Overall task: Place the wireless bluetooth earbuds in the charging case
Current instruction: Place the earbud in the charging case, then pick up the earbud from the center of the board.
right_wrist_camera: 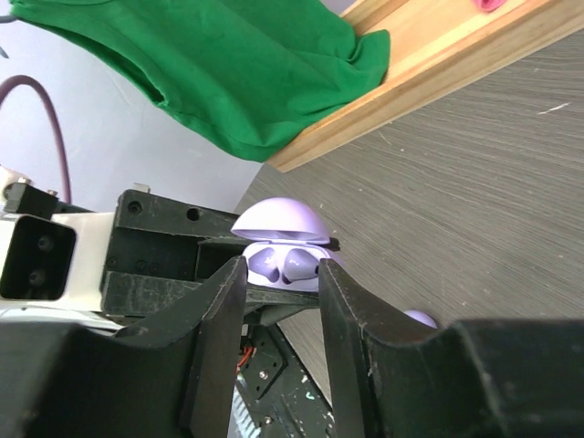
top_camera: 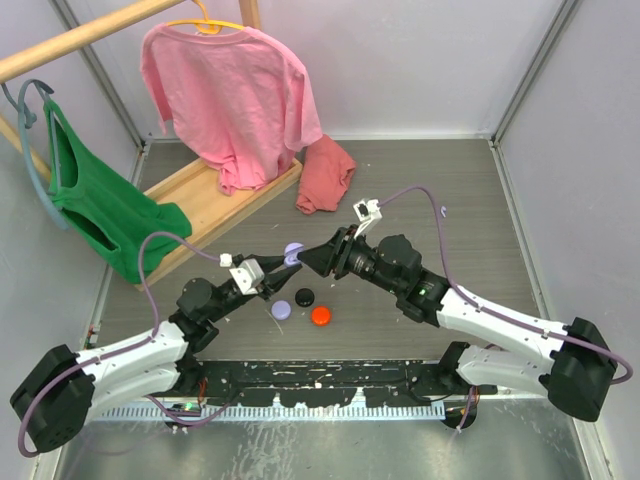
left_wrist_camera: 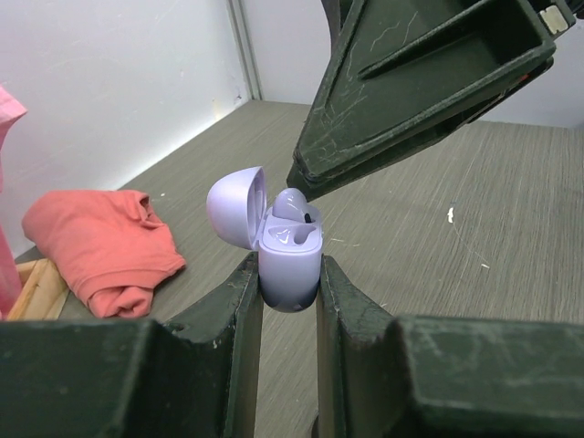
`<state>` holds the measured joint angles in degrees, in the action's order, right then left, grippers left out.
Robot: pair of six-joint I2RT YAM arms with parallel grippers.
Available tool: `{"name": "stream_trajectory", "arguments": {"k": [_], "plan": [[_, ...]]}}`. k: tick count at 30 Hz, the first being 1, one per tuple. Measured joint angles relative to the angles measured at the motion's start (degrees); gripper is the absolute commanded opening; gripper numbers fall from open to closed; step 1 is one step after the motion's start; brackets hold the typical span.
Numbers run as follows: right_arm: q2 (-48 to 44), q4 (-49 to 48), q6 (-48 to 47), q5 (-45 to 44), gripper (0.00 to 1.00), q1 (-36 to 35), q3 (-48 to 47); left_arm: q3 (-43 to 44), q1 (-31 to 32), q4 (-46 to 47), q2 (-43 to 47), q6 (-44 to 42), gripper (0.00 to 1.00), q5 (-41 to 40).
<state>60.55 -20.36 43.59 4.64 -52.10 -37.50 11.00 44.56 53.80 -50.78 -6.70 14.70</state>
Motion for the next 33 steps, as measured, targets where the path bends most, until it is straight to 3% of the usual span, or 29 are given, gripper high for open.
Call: {"name": "stream_trajectory", "arguments": {"k": [7, 15, 21, 33], "plan": [[-0.7, 5.7, -3.3, -1.2, 0.55, 0.0, -0.9, 0.0, 0.0, 0.4, -0.4, 0.0, 0.02, -0.2], [-2.7, 16.3, -11.3, -4.9, 0.74, 0.0, -6.0, -0.4, 0.0, 0.5, -1.4, -0.2, 0.02, -0.3], [-3.2, 23.4, -17.9, -7.6, 0.81, 1.4, -10.4, -1.1, 0.0, 0.2, -2.3, -0.5, 0.02, -1.1], [3.3, 31.2, -25.3, -11.2, 0.83, 18.7, -13.8, -2.8, 0.0, -0.9, -2.1, -1.5, 0.02, -1.7]]}}
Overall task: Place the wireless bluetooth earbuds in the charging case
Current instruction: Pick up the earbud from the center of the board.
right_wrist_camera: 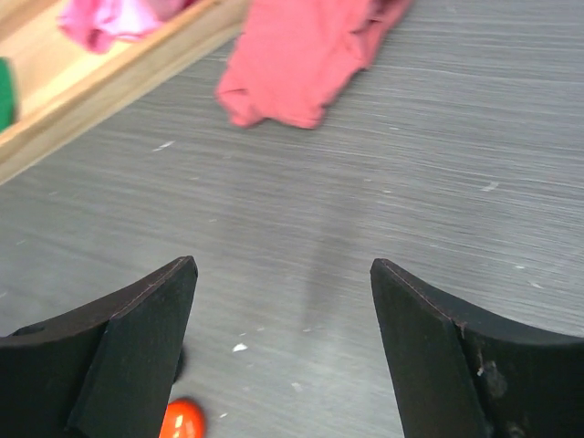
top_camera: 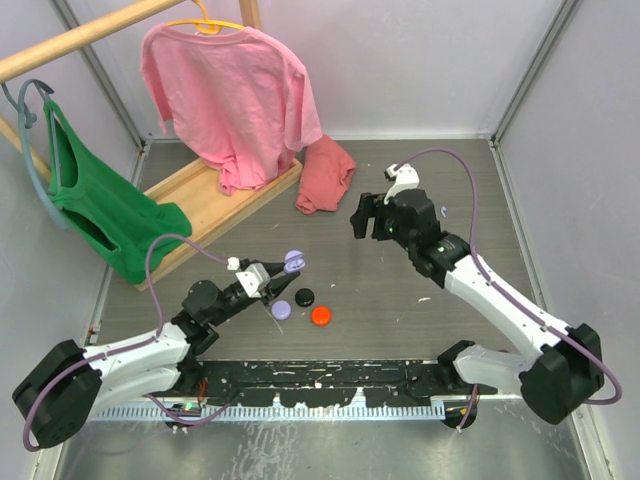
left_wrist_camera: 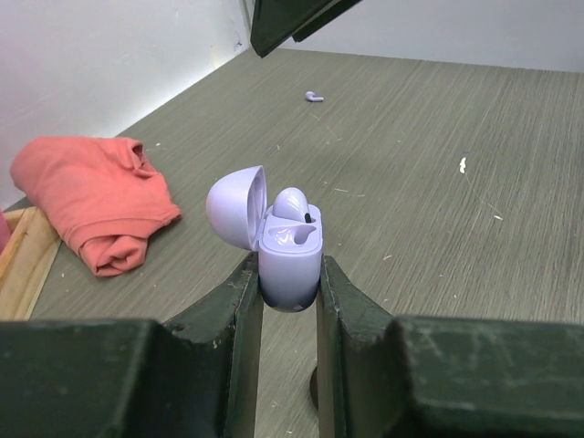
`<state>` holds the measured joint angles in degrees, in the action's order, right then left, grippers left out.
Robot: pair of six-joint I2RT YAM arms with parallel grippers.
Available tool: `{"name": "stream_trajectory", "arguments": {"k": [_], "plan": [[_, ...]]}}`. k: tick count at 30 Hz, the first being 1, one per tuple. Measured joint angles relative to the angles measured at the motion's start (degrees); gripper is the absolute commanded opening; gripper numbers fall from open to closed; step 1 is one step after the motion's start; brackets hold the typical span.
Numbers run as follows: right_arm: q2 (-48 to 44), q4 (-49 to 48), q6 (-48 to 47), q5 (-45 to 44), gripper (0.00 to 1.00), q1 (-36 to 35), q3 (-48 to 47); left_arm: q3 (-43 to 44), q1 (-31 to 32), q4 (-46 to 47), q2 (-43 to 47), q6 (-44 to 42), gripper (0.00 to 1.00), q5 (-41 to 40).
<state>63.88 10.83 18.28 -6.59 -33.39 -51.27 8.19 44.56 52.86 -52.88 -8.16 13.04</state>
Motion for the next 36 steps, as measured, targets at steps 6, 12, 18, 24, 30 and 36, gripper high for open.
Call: {"name": "stream_trajectory", "arguments": {"k": [6, 12, 18, 24, 30, 36], "plan": [[6.5, -0.2, -2.3, -0.3, 0.83, 9.8, -0.1, -0.2, 0.0, -0.4, 0.5, 0.2, 0.02, -0.1], [11.9, -2.0, -3.7, -0.8, 0.8, 19.4, -0.2, -0.2, 0.0, -1.5, 2.2, 0.0, 0.02, -0.9], [20.1, -2.6, -4.7, -1.5, 0.75, 28.4, -4.0, -0.2, 0.0, -2.3, 2.1, 0.0, 0.02, -0.9], [29.7, -2.1, -5.4, -1.9, 0.68, 34.1, -10.9, -0.2, 0.0, -2.6, 2.1, 0.0, 0.02, -0.9], [37.9, -0.3, -6.8, -1.9, 0.59, 37.4, -17.8, -0.2, 0.0, -3.0, 2.3, 0.0, 0.02, -0.8], [45.2, 1.4, -7.8, -1.9, 0.49, 39.3, -23.5, -0.2, 0.0, -3.6, 2.4, 0.0, 0.02, -0.8]]}}
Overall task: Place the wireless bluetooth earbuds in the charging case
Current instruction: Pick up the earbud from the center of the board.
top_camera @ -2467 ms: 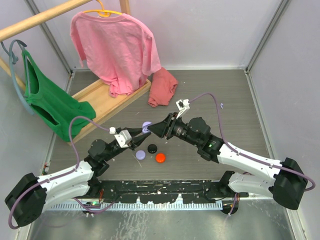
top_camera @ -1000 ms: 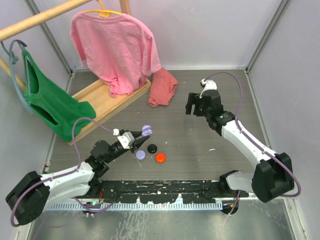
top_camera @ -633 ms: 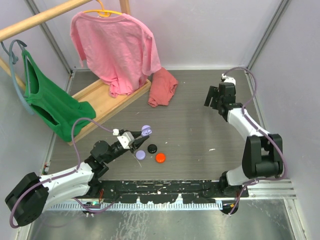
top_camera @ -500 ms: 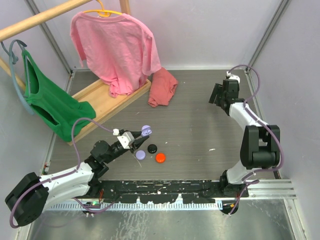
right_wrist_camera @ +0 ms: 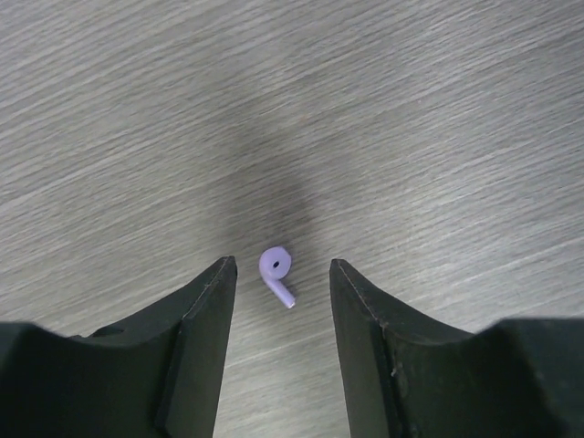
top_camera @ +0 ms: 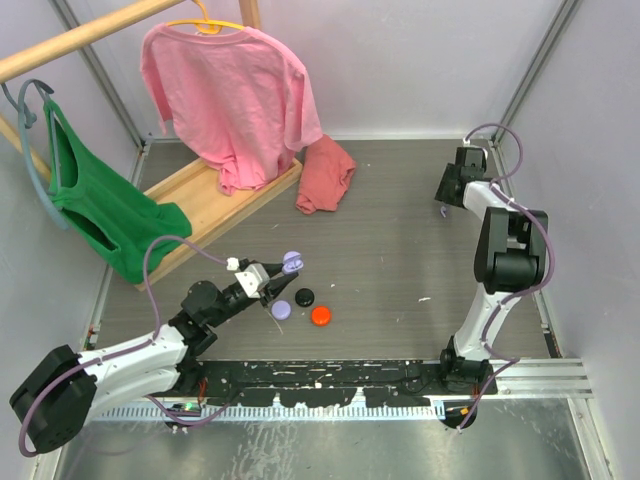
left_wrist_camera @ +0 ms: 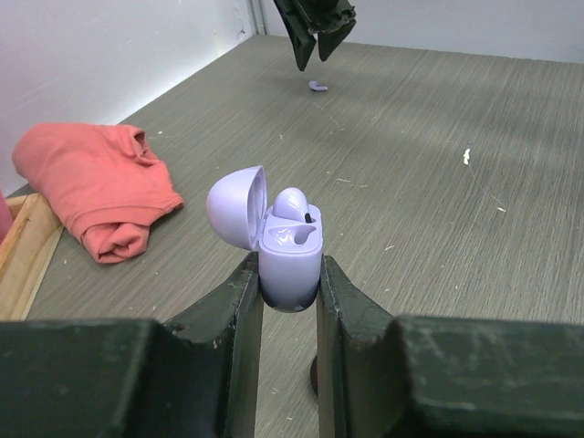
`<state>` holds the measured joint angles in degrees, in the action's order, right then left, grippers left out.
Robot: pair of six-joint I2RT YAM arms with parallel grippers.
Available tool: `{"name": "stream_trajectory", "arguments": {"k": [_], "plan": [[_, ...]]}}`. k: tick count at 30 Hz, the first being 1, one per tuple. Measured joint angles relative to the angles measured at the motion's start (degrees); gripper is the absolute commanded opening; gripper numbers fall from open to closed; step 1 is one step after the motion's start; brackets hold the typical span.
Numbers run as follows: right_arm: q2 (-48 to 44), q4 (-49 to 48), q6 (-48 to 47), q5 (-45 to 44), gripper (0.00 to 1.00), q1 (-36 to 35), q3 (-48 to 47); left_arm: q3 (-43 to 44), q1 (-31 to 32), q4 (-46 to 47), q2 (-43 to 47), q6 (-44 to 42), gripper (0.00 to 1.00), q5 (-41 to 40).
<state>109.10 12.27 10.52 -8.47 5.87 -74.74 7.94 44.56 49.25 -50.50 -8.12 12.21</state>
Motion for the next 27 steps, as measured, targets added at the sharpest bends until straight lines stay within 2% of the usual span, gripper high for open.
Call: {"name": "stream_trajectory", "arguments": {"k": [12, 27], "plan": [[5.9, 3.0, -1.5, 2.9, 0.4, 0.7, -3.0, 0.0, 0.0, -0.6, -0.5, 0.0, 0.02, 0.0], [7.7, 4.9, -2.5, 4.5, 0.23, 0.7, -5.0, 0.0, 0.0, -1.2, -0.5, 0.0, 0.02, 0.0]]}}
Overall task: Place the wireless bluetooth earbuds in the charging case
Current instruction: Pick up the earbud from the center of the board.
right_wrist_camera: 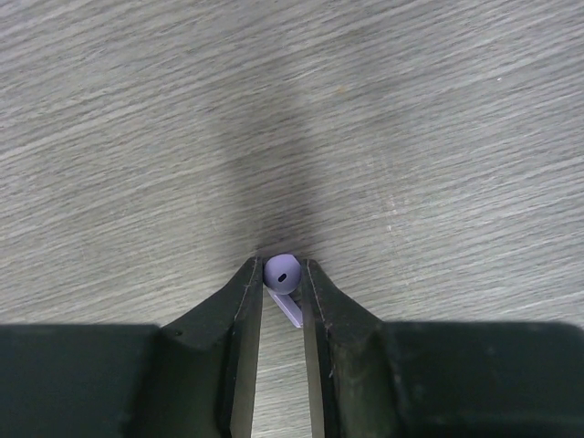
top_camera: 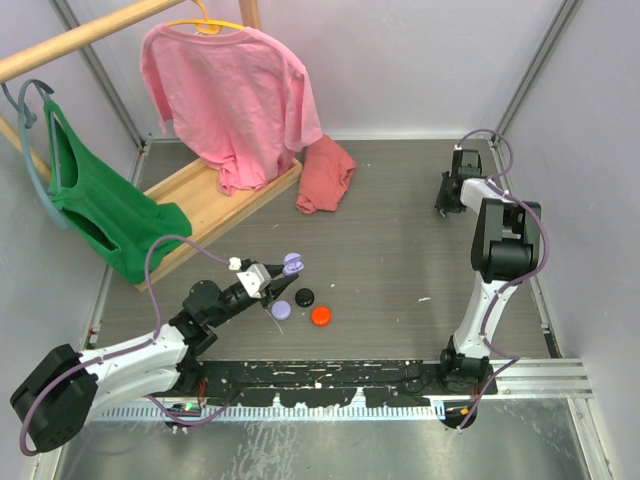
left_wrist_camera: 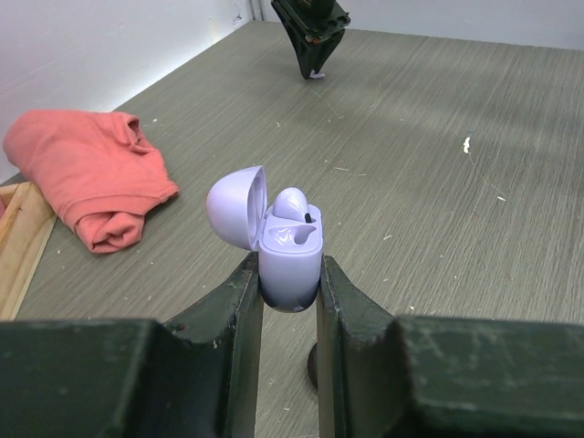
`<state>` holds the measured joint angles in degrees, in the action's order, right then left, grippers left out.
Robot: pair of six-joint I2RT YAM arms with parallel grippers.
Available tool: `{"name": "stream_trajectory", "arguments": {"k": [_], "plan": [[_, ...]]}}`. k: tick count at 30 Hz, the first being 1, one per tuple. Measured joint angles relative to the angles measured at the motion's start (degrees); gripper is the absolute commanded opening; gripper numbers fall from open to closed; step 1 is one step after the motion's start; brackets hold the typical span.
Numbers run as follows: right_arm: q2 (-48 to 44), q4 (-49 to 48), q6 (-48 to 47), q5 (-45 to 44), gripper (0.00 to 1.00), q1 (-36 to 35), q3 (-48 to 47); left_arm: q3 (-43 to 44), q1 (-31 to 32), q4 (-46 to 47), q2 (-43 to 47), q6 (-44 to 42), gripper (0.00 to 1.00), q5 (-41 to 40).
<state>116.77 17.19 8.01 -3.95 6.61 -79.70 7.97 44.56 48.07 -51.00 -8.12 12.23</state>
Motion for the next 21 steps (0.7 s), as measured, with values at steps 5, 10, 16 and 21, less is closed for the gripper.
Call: {"name": "stream_trajectory", "arguments": {"k": [5, 10, 16, 21], "plan": [[-1.5, -1.2, 0.3, 1.0, 0.22, -0.2, 2.4, 0.0, 0.0, 0.0, 0.0, 0.0, 0.02, 0.0], [-6.3, -0.4, 1.5, 2.8, 0.22, -1.4, 8.5, 0.0, 0.0, -0.1, 0.0, 0.0, 0.02, 0.0], [-13.0, 2.4, 2.8, 5.2, 0.23, -7.5, 15.2, 0.0, 0.0, -0.2, 0.0, 0.0, 0.02, 0.0], [-18.6, 3.9, 4.0, 6.9, 0.24, -14.5, 18.9, 0.0, 0.0, -0.4, 0.0, 0.0, 0.02, 0.0]]}}
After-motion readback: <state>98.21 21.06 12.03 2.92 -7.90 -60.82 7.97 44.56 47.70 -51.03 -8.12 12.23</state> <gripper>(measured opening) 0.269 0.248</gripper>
